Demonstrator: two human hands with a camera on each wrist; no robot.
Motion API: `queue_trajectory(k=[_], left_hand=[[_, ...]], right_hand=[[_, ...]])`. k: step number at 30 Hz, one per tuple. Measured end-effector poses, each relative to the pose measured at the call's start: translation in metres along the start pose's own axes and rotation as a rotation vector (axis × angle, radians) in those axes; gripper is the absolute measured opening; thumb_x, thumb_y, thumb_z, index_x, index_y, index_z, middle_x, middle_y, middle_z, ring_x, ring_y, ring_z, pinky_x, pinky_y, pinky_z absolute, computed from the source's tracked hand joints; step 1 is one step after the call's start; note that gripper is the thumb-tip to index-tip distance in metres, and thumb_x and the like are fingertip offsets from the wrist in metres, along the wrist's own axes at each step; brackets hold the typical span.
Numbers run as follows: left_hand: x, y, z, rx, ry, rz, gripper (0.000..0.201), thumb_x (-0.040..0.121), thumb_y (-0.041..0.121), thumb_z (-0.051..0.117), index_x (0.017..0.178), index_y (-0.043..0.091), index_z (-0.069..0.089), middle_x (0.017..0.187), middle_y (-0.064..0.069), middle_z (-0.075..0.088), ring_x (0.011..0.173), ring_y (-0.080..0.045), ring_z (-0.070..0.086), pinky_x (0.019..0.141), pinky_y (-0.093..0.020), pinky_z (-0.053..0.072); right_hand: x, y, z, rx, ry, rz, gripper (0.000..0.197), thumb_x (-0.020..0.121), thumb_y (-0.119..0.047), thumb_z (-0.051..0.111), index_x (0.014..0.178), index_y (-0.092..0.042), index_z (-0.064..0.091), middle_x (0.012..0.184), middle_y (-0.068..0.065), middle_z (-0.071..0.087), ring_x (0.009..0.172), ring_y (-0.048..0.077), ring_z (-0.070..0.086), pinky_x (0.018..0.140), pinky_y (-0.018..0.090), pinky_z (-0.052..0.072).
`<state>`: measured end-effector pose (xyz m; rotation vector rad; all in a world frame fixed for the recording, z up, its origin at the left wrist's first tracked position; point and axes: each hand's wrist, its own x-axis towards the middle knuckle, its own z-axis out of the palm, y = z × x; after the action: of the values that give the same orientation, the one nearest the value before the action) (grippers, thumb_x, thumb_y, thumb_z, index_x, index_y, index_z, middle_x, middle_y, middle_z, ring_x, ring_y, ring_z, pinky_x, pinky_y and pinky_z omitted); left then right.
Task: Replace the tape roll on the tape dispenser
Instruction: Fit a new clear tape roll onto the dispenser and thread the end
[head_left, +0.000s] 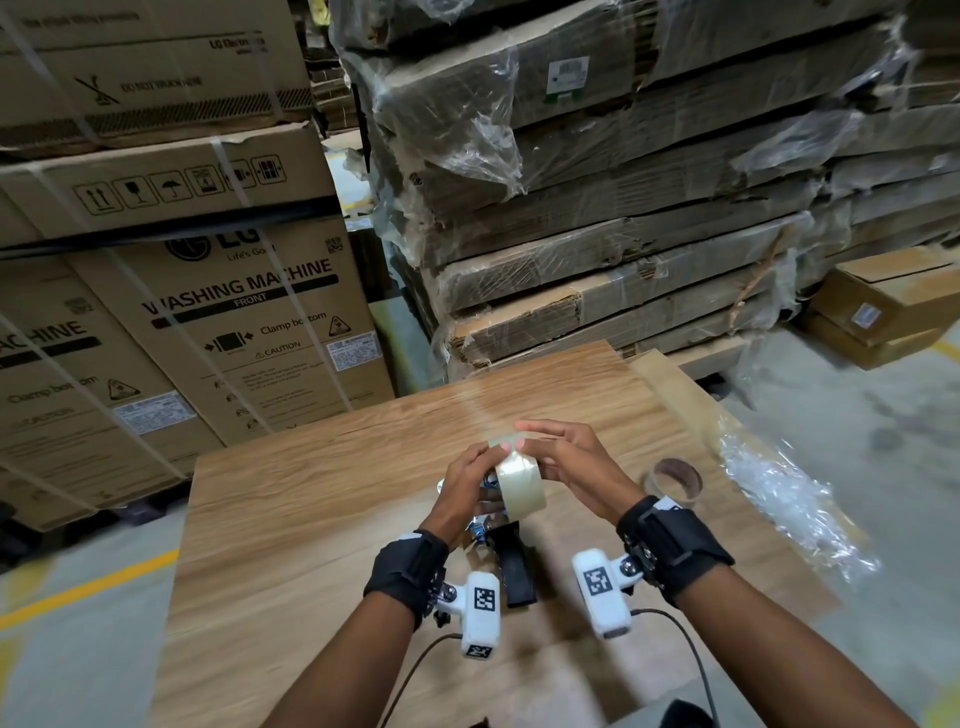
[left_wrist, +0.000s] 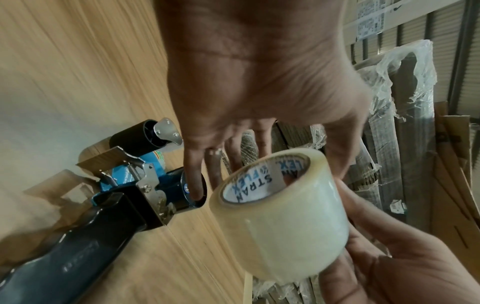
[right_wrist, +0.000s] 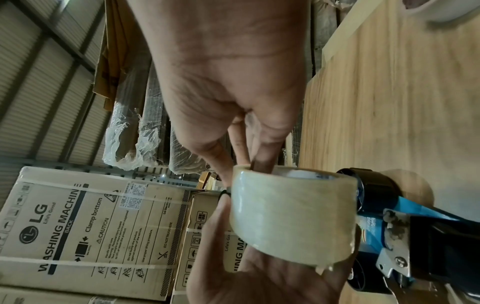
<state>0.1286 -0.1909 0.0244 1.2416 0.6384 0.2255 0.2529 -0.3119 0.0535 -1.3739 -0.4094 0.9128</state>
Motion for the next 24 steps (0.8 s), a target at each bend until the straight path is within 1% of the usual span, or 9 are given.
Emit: queue_trajectory(k=[2,5,8,11,14,17,20,22,24], left_hand=[[0.000,0.000,-0.002,-0.003,-0.068,0.033,0.044,0.078,0.037,0.074,0.119,0.024,0.068,0.112,-0.015,0.070,0.093,-0.027,0.066,0.079,-0.045,0.056],[0.000,0.000,0.001,-0.004,-0.091,0.040,0.046,0.075,0.027,0.077,0.119,0.027,0.068,0.105,-0.005,0.073,0.093,-0.025,0.065,0.076,-0.042,0.054],[0.002,0.000,0.004,0.023,-0.064,0.018,0.041,0.077,0.034,0.077,0.116,0.027,0.069,0.099,-0.004,0.070,0.086,-0.024,0.066,0.071,-0.039,0.051],[0.001,0.002,0.008,0.035,-0.045,-0.017,0.038,0.089,0.045,0.069,0.115,0.017,0.068,0.094,-0.003,0.064,0.075,-0.022,0.067,0.066,-0.042,0.057],[0.001,0.001,0.011,0.027,-0.023,-0.049,0.048,0.094,0.050,0.060,0.114,0.007,0.065,0.091,-0.007,0.065,0.070,-0.021,0.066,0.061,-0.042,0.062],[0.001,-0.001,0.011,0.010,-0.031,-0.090,0.044,0.093,0.051,0.060,0.112,0.011,0.067,0.089,-0.007,0.068,0.070,-0.023,0.068,0.070,-0.049,0.061],[0.002,-0.005,0.009,0.004,-0.096,-0.060,0.027,0.090,0.037,0.068,0.112,0.021,0.068,0.096,-0.006,0.067,0.077,-0.019,0.066,0.077,-0.044,0.057],[0.003,-0.006,0.010,0.013,-0.129,-0.027,0.028,0.088,0.030,0.070,0.116,0.027,0.068,0.098,-0.005,0.068,0.084,-0.021,0.064,0.077,-0.043,0.054],[0.004,-0.004,0.012,0.019,-0.111,-0.019,0.025,0.089,0.027,0.069,0.114,0.027,0.069,0.096,-0.006,0.068,0.084,-0.022,0.064,0.074,-0.042,0.053]], right_hand=[[0.001,0.003,-0.003,0.038,0.038,0.029,0.031,0.091,-0.004,0.072,0.122,-0.001,0.069,0.111,0.022,0.077,0.100,0.027,0.074,0.081,0.031,0.061],[0.000,0.007,-0.009,0.085,0.073,0.052,0.026,0.093,-0.003,0.069,0.119,0.004,0.071,0.115,0.023,0.075,0.101,0.026,0.072,0.078,0.028,0.061],[-0.003,0.010,-0.012,0.090,0.079,0.045,0.028,0.095,-0.006,0.069,0.121,0.003,0.070,0.120,0.023,0.073,0.099,0.021,0.072,0.078,0.026,0.061],[-0.007,0.009,-0.014,0.064,0.050,0.032,0.033,0.095,-0.008,0.070,0.127,0.000,0.068,0.116,0.020,0.075,0.093,0.017,0.073,0.075,0.025,0.059],[-0.010,0.008,-0.016,0.017,0.010,0.009,0.033,0.094,-0.007,0.071,0.127,-0.005,0.069,0.114,0.017,0.076,0.095,0.018,0.074,0.078,0.027,0.058],[-0.012,0.008,-0.016,-0.028,0.008,-0.018,0.029,0.092,-0.006,0.072,0.121,-0.008,0.072,0.107,0.017,0.078,0.091,0.019,0.074,0.076,0.028,0.058],[-0.011,0.009,-0.014,0.006,0.082,-0.018,0.022,0.092,-0.004,0.072,0.114,-0.004,0.075,0.098,0.014,0.078,0.087,0.019,0.074,0.073,0.028,0.059],[-0.010,0.011,-0.013,0.032,0.125,-0.015,0.016,0.093,-0.004,0.071,0.108,-0.003,0.076,0.097,0.011,0.078,0.086,0.018,0.073,0.073,0.027,0.060],[-0.010,0.013,-0.012,0.041,0.127,-0.020,0.014,0.094,-0.006,0.070,0.106,-0.004,0.077,0.100,0.011,0.078,0.089,0.017,0.074,0.075,0.027,0.059]])
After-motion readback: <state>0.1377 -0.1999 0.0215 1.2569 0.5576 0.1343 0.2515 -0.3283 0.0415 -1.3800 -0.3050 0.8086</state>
